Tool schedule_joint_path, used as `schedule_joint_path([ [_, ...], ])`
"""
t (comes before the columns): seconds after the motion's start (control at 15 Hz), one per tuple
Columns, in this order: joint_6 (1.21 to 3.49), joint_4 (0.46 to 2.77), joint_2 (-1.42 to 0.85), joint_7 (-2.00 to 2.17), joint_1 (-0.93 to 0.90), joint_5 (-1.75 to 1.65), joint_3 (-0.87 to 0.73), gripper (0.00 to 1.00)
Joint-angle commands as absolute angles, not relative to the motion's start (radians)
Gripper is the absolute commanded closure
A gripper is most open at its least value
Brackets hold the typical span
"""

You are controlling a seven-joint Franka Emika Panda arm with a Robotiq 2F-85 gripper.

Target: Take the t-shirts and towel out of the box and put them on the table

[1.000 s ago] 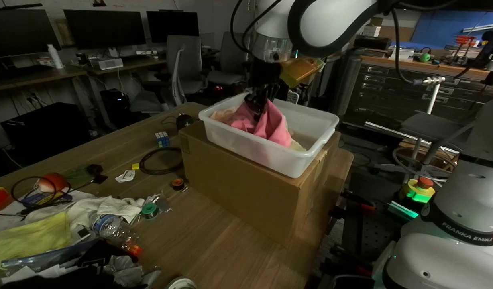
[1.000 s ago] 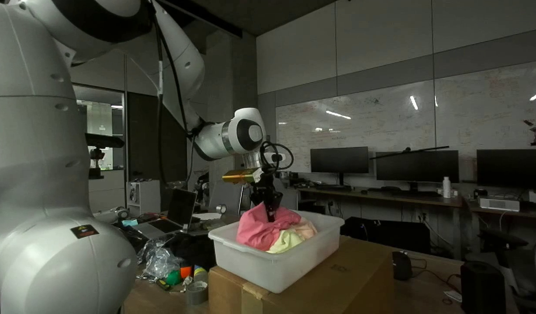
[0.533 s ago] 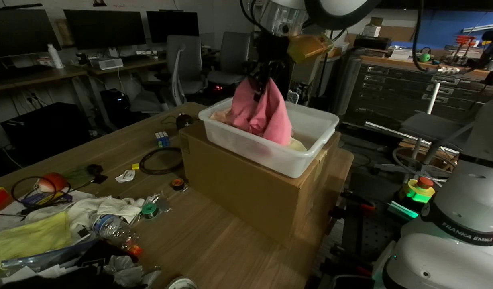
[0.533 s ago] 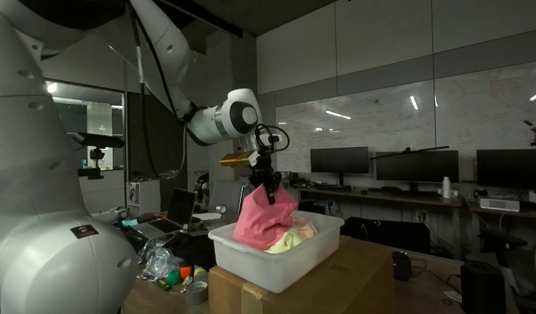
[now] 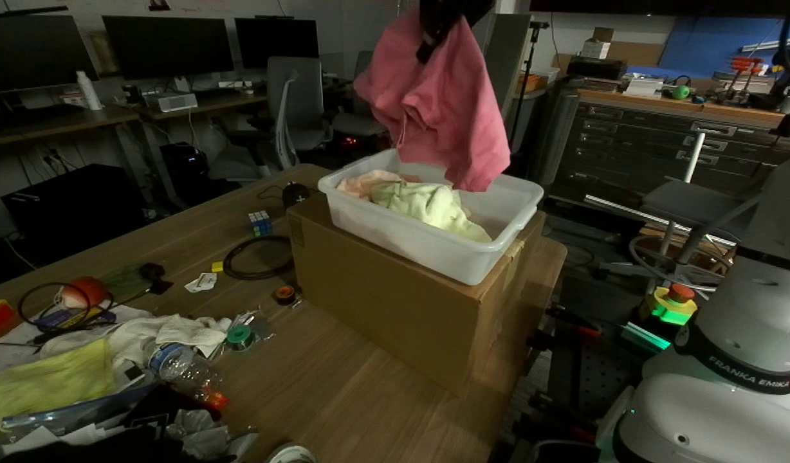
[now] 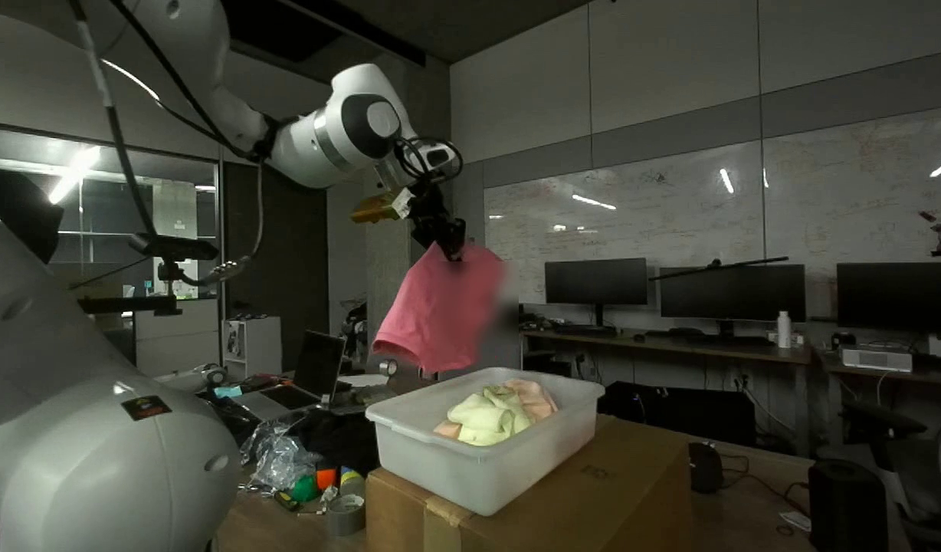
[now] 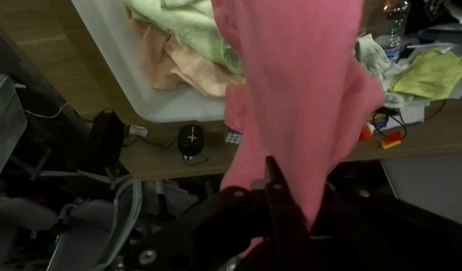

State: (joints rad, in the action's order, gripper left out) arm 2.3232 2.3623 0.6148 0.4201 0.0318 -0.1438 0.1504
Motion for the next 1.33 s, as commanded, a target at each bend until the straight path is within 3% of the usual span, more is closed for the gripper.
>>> schedule_joint_path([
  [0.0,2.295,2.333,0.669,0.427,0.039,-0.135,0.195,0.95],
  [0.53,2.094,2.171,0.450,0.391,-0.043,-0.178,0.417,0.95],
  [0.87,2.026,2.064,0.296,0.325,-0.135,-0.220,0.464,0.94],
  [0.93,1.998,2.045,0.269,0.287,-0.156,-0.222,0.460,0.69],
  [1.07,1.958,2.024,0.232,0.266,-0.175,-0.272,0.464,0.65],
  [1.27,1.908,2.015,0.200,0.253,-0.196,-0.359,0.456,0.42],
])
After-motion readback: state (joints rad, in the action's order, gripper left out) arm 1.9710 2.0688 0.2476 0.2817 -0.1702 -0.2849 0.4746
